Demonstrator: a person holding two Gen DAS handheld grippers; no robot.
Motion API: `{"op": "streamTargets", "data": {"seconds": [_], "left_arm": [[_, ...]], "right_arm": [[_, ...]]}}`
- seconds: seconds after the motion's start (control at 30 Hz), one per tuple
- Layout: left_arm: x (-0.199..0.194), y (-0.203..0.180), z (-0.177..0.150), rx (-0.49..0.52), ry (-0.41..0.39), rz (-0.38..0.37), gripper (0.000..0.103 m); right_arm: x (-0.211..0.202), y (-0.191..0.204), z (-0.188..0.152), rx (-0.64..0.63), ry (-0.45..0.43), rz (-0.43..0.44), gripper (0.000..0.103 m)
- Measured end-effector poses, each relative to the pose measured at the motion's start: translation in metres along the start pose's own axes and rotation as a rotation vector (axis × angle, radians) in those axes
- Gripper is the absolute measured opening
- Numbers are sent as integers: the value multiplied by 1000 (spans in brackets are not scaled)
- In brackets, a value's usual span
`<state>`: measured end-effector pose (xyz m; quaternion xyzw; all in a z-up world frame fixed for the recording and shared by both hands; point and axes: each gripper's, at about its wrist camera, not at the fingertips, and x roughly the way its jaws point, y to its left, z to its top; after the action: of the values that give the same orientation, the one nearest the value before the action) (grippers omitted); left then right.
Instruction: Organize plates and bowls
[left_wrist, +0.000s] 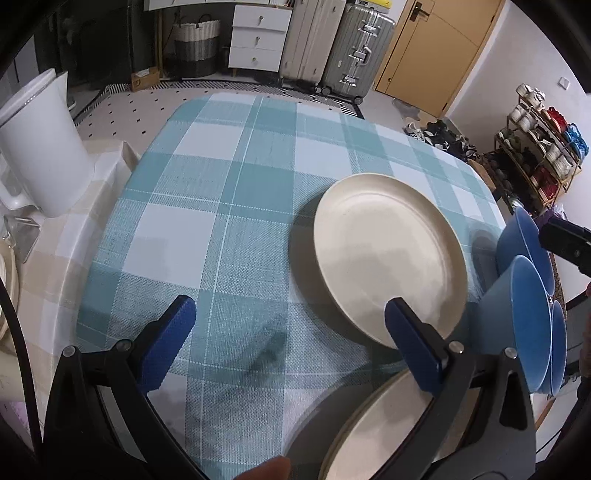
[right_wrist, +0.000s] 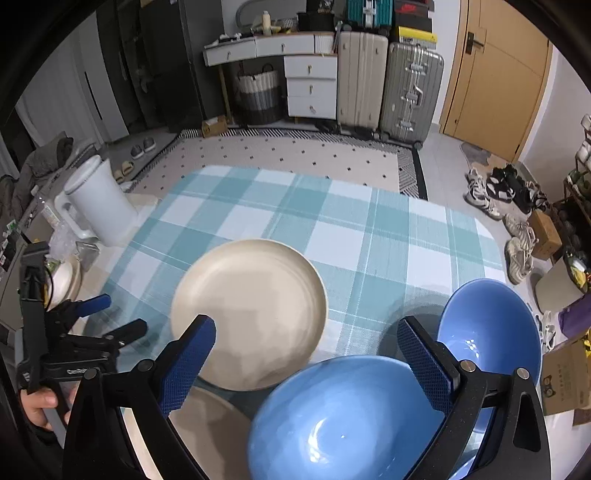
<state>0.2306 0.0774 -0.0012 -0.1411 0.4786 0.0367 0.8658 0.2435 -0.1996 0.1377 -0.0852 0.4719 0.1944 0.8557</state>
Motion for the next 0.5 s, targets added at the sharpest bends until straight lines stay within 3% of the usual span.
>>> {"op": "streamTargets", "data": {"seconds": [0.4, 0.5], "left_arm": [[36, -15, 3, 36, 54, -3, 92], [43, -18, 2, 41, 68, -4, 89]], "right_arm": [[59, -20, 5, 0, 115, 22, 99], [72, -22, 8, -3, 141, 33, 91]]}}
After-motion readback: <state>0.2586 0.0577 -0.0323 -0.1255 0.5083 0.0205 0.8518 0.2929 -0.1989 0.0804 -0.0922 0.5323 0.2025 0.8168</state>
